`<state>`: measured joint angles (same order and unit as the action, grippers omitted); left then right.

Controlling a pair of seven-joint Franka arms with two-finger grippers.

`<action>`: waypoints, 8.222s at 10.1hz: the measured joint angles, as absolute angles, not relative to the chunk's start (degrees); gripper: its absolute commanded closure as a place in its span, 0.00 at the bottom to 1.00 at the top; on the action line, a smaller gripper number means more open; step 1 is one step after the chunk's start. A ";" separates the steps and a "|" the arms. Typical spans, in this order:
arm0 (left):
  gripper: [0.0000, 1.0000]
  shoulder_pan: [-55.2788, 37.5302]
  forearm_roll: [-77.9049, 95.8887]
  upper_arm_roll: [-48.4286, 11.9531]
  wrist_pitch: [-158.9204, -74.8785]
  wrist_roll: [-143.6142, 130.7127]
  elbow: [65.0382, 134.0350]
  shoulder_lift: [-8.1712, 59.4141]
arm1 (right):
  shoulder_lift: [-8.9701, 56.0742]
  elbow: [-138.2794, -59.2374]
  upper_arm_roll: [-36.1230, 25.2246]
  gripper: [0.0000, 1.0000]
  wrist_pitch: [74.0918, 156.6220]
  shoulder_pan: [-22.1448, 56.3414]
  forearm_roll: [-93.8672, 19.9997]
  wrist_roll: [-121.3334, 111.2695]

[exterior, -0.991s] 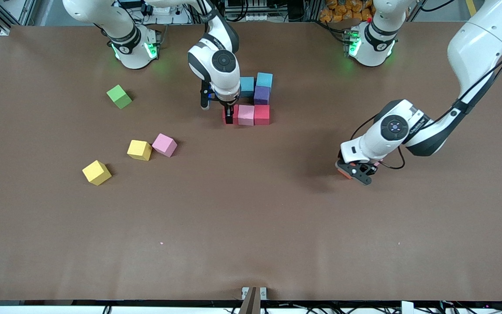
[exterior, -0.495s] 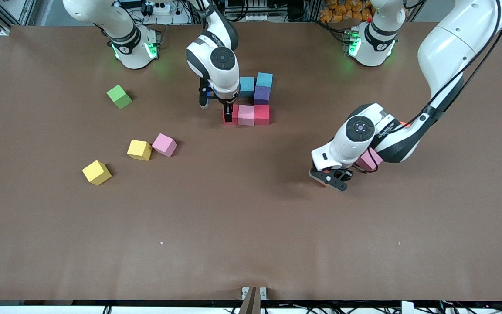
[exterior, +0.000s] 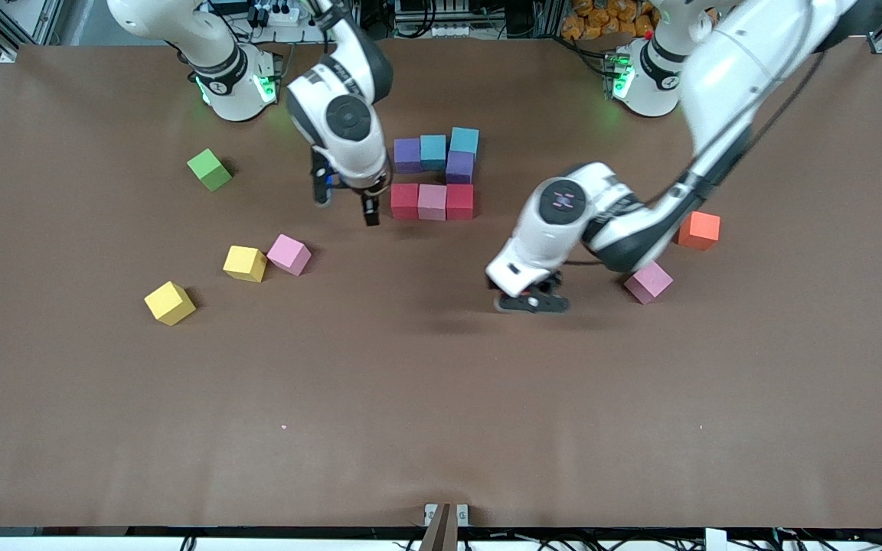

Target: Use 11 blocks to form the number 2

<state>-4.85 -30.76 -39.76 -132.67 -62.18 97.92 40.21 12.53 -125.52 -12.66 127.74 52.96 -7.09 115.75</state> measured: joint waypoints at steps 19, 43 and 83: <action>0.71 -42.01 -20.16 -19.57 -132.05 -77.59 84.65 46.76 | 17.48 -129.06 -28.40 0.00 137.68 36.93 -12.20 71.66; 0.00 -43.40 -20.21 -19.44 -131.34 -75.83 84.84 47.60 | 13.33 -131.31 -28.34 0.00 132.47 36.73 -14.68 9.55; 0.00 11.19 -8.92 -20.67 -143.59 -53.85 125.89 21.68 | 37.24 -96.56 -21.81 0.91 123.93 57.71 -20.35 20.25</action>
<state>11.19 -8.92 -20.67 -143.59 -53.85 125.89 21.68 37.24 -96.56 -21.81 123.93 57.71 -20.35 20.25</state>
